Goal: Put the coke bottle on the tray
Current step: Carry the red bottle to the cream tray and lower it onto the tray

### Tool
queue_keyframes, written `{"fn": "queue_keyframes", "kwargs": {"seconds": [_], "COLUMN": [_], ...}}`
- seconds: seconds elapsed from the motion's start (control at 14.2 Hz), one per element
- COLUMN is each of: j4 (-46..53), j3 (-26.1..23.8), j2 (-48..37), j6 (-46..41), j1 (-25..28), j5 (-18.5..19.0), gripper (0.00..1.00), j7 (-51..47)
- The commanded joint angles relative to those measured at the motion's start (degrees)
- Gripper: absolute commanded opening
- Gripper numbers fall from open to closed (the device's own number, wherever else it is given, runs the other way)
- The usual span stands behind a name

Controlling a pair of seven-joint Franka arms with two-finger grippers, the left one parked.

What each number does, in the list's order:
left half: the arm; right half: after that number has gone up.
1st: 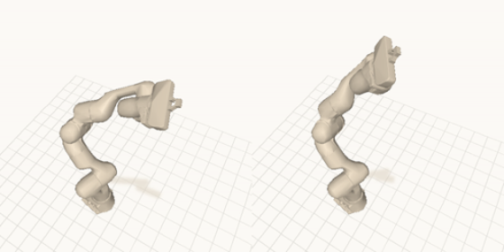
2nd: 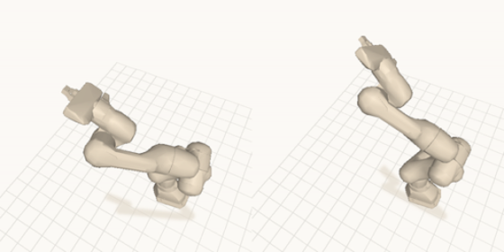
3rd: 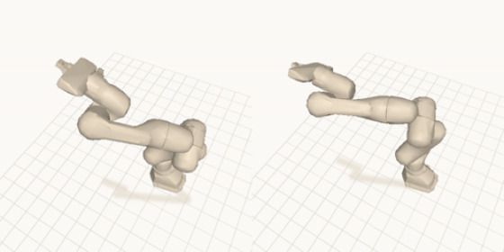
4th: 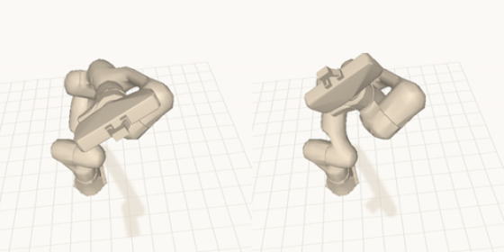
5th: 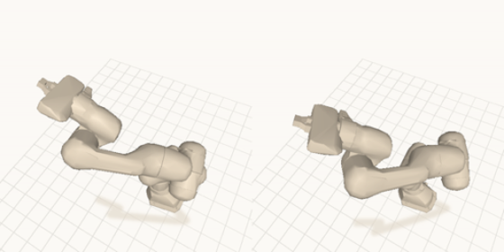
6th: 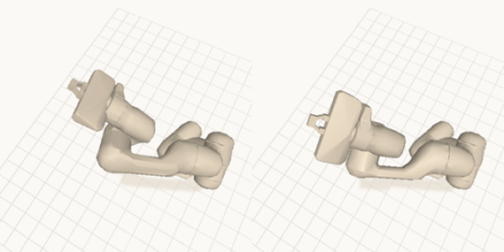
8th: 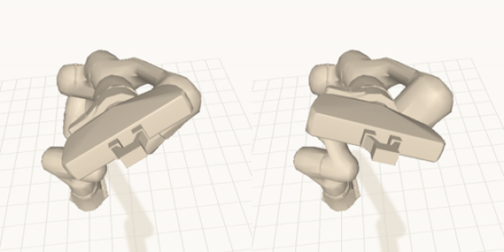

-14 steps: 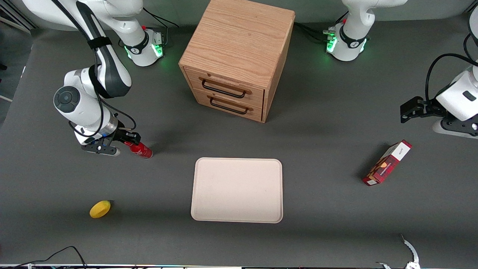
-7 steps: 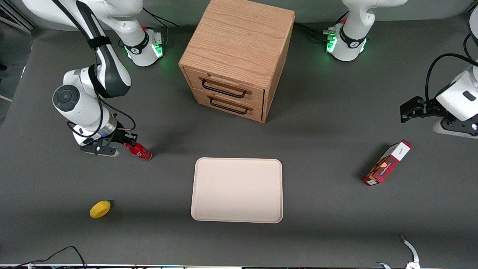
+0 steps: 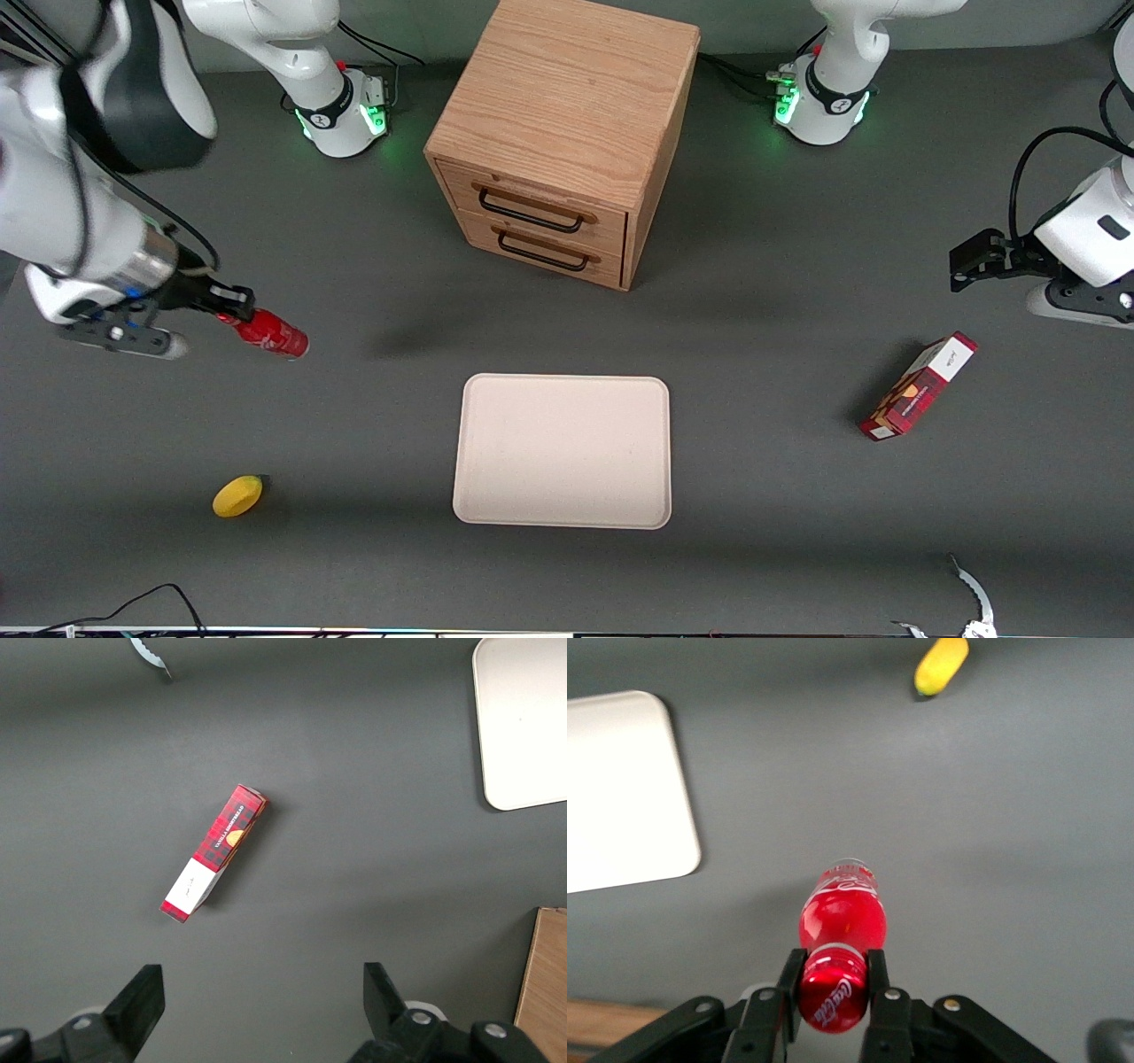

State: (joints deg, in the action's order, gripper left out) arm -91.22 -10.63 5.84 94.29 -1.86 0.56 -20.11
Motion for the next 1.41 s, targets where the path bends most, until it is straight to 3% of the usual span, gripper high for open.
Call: {"fn": "queue_keyframes", "kwargs": {"seconds": [0.0,0.35,0.64,0.92,1.2,1.27,1.34], "j4": [17.7,38.2,38.5,38.4,38.2,38.1,38.0], "j3": [-1.1,-5.9,-6.1,-7.0,-7.9,-7.9,-7.9], "j2": [9.9,29.5,37.7,45.2,47.5,47.6,47.6], "j6": [-9.0,-5.8,9.2,18.1,21.3,21.4,21.4], "j1": [1.9,8.7,12.1,14.3,14.4,14.4,14.4], "j5": [-1.5,-0.1,4.3,12.1,12.5,12.6,12.6], "gripper": [0.00,0.00,0.00,0.00,0.00,0.08,0.74], "j7": [-1.3,-24.1,-35.2,-43.9,-47.8,-48.2,-48.2]}}
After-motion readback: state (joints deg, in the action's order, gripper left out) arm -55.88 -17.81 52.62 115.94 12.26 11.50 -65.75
